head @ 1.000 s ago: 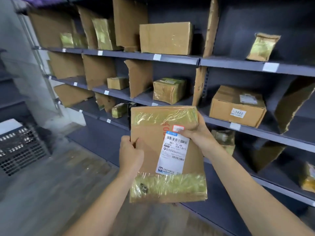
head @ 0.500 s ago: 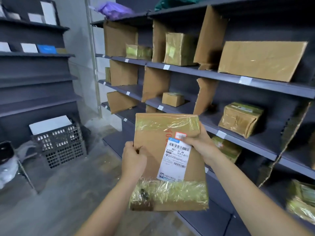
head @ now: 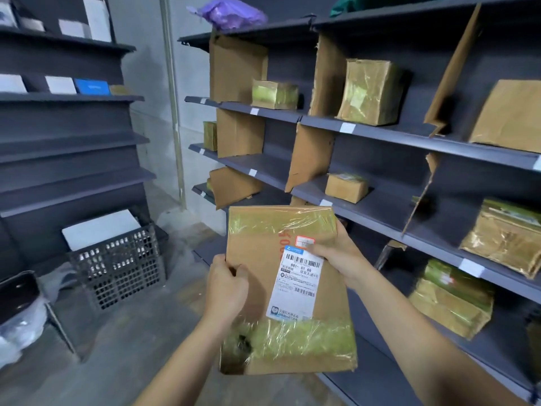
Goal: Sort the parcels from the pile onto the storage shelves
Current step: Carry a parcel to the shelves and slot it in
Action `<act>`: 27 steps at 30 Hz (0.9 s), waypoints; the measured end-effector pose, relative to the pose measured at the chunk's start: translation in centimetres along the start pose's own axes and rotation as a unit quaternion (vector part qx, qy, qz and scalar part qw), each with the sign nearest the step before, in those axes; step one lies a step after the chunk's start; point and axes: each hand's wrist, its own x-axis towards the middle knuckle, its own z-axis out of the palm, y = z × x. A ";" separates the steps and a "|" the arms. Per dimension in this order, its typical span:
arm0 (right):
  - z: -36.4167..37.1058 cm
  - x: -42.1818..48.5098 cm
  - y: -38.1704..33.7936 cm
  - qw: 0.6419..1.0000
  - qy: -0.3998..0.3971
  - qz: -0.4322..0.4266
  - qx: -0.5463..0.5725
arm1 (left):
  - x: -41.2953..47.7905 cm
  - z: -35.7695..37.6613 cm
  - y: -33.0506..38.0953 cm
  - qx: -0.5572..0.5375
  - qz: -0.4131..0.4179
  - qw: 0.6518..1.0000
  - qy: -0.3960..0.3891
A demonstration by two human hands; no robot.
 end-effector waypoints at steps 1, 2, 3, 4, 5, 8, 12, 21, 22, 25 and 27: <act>0.8 1.2 0.1 1.000 -0.001 -0.001 0.001 | 1.3 -0.4 -0.3 0.007 0.000 1.000 0.004; 1.6 2.5 0.3 1.000 -0.004 -0.001 0.002 | 2.6 -0.7 -0.6 0.012 0.000 1.000 0.008; 2.3 3.9 0.5 1.000 -0.007 -0.001 0.002 | 3.9 -1.0 -0.8 0.015 0.001 1.000 0.010; 3.0 5.3 0.7 1.000 -0.011 -0.002 0.004 | 5.2 -1.2 -1.1 0.016 0.000 1.000 0.009; 3.6 6.8 0.8 1.000 -0.015 -0.003 0.006 | 6.7 -1.4 -1.4 0.013 0.001 1.000 0.007; 5.5 11.2 0.9 1.000 -0.011 -0.008 0.012 | 11.4 -1.5 -2.0 0.012 0.000 1.000 0.001; 7.2 18.3 1.1 1.000 0.003 -0.014 0.014 | 18.3 -0.8 -1.9 0.011 0.012 1.000 -0.005; 11.0 32.5 1.1 1.000 0.002 -0.008 0.013 | 31.8 0.8 -3.2 0.036 -0.010 0.999 -0.011; 11.4 33.7 1.3 1.000 0.001 -0.005 0.012 | 33.0 0.9 -3.6 0.036 -0.013 0.999 -0.013; 12.4 36.9 1.7 1.000 -0.001 0.002 0.005 | 36.4 1.0 -4.4 0.033 -0.017 0.999 -0.027; 13.1 38.8 1.9 1.000 0.005 0.004 0.002 | 38.7 1.2 -5.1 0.024 -0.022 0.999 -0.041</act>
